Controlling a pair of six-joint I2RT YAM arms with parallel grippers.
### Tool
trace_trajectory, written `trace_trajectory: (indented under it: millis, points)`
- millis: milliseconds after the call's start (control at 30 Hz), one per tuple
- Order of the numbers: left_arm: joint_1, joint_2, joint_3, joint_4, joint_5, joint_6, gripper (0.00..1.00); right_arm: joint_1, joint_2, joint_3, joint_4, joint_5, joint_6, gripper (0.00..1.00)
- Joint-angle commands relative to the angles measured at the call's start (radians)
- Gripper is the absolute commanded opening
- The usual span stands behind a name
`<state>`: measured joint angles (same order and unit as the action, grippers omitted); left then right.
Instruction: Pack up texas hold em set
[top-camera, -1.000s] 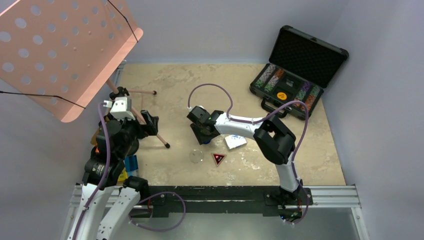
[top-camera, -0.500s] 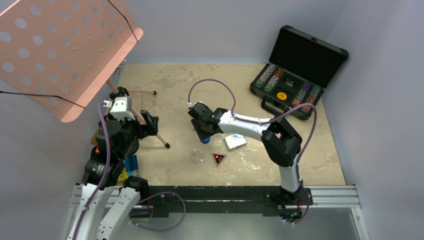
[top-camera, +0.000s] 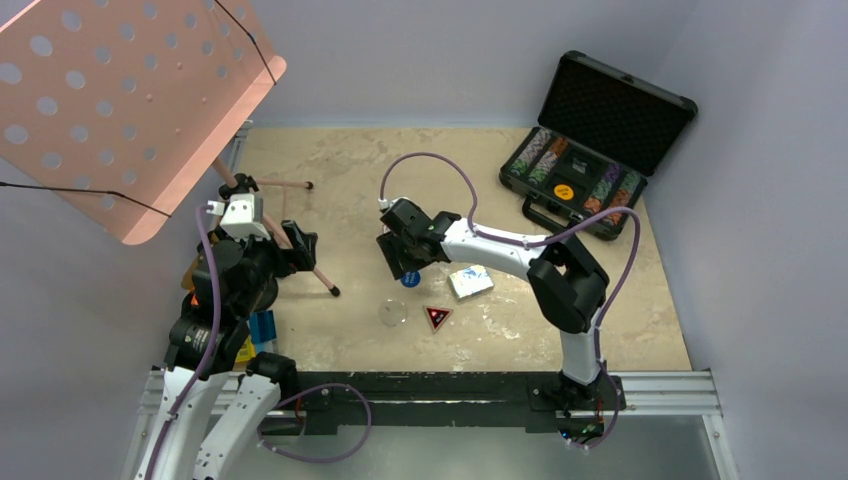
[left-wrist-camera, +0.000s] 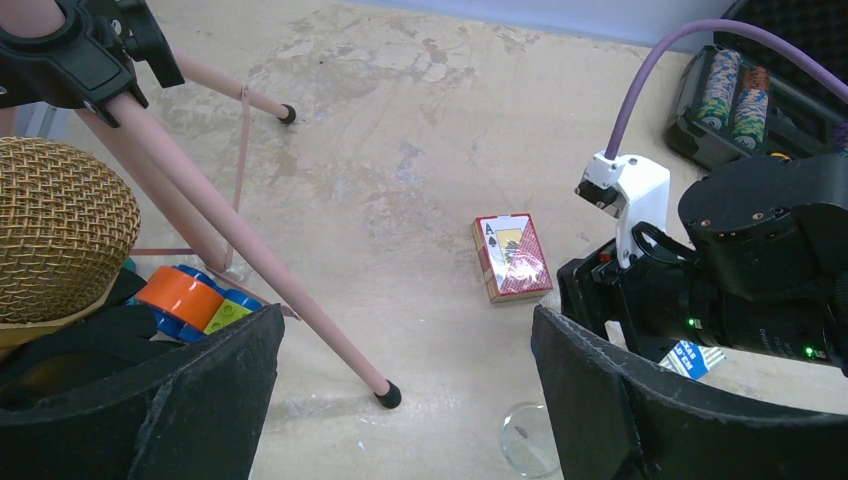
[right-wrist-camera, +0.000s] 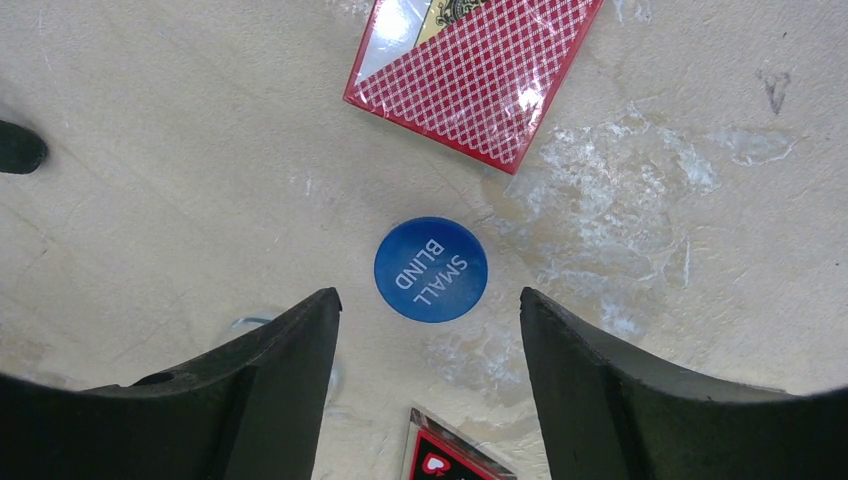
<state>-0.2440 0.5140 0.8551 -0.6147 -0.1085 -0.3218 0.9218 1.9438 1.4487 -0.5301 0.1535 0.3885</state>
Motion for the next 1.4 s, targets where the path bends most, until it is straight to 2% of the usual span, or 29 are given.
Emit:
trace_trajectory:
  millis: [0, 767, 900, 1133, 1367]
  points:
    - [0.006, 0.001, -0.001, 0.04, 0.003, 0.005, 0.97, 0.003, 0.023, 0.005, 0.018, 0.001, -0.009, 0.7]
    - [0.006, 0.0, -0.002, 0.039, -0.002, 0.006, 0.98, 0.015, 0.106, 0.006, -0.011, 0.029, 0.011, 0.55]
    - [0.006, 0.0, -0.002, 0.038, -0.003, 0.006, 0.98, 0.018, 0.113, 0.0, -0.011, 0.029, 0.014, 0.49]
    - [0.006, -0.002, -0.001, 0.038, -0.005, 0.006, 0.98, 0.018, 0.079, 0.001, -0.004, 0.046, 0.007, 0.32]
    - [0.006, -0.003, -0.001, 0.037, -0.007, 0.006, 0.98, 0.017, 0.002, 0.012, 0.013, 0.016, -0.008, 0.27]
